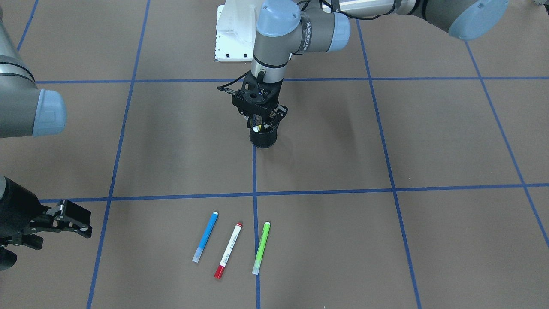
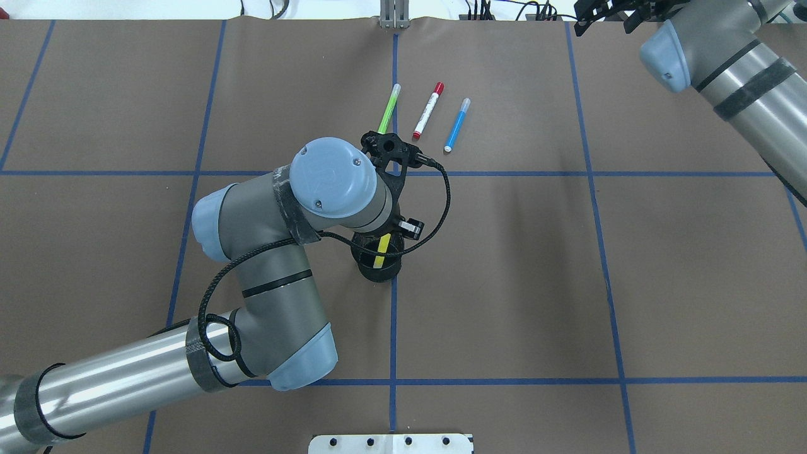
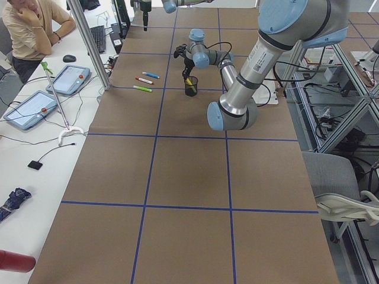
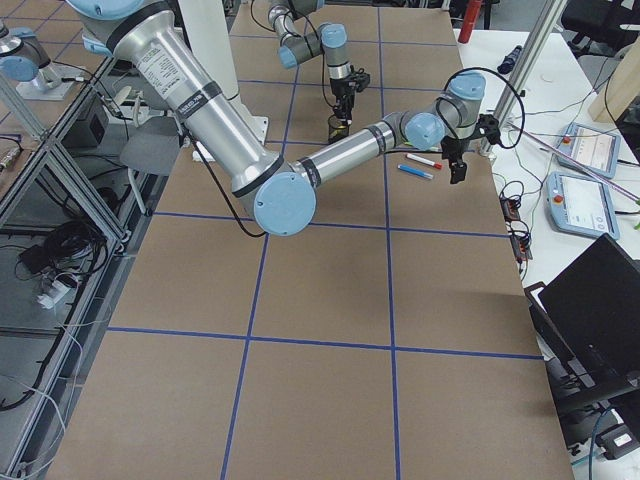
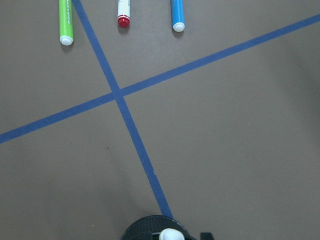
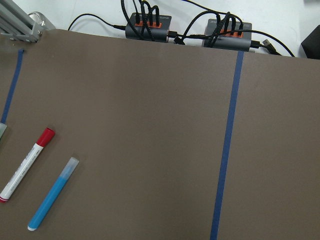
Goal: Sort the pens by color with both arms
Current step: 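Lower the left gripper onto the yellow marker in the cup and grasp it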
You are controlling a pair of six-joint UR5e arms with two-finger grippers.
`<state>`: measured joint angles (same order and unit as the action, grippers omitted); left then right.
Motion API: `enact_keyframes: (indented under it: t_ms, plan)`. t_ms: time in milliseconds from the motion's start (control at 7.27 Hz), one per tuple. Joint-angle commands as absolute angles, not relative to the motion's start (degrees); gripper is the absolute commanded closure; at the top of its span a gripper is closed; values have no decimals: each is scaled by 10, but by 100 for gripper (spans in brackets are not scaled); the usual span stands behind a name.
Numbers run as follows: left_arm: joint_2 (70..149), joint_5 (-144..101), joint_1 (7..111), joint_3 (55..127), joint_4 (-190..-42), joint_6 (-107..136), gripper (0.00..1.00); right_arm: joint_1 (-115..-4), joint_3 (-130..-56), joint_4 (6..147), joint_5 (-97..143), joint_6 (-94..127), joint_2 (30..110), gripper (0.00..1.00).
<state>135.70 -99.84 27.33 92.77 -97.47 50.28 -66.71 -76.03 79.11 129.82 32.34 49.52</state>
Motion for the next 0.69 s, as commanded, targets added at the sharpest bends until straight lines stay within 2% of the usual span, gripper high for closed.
enact_keyframes:
  t_ms: [0,275,413,550]
  plan:
    - [1357,-998,274,928,-975,503,71,-667,-760,791,1298,323,496,1]
    - [1357,-998,274,930,-980,505,95,-667,-760,790,1299,323,496,1]
    - [1356,-998,275,933,-989,505,100,-667,-760,790,1298,323,496,1]
    - [1356,-998,276,941,-988,504,100,-667,-760,790,1299,323,495,1]
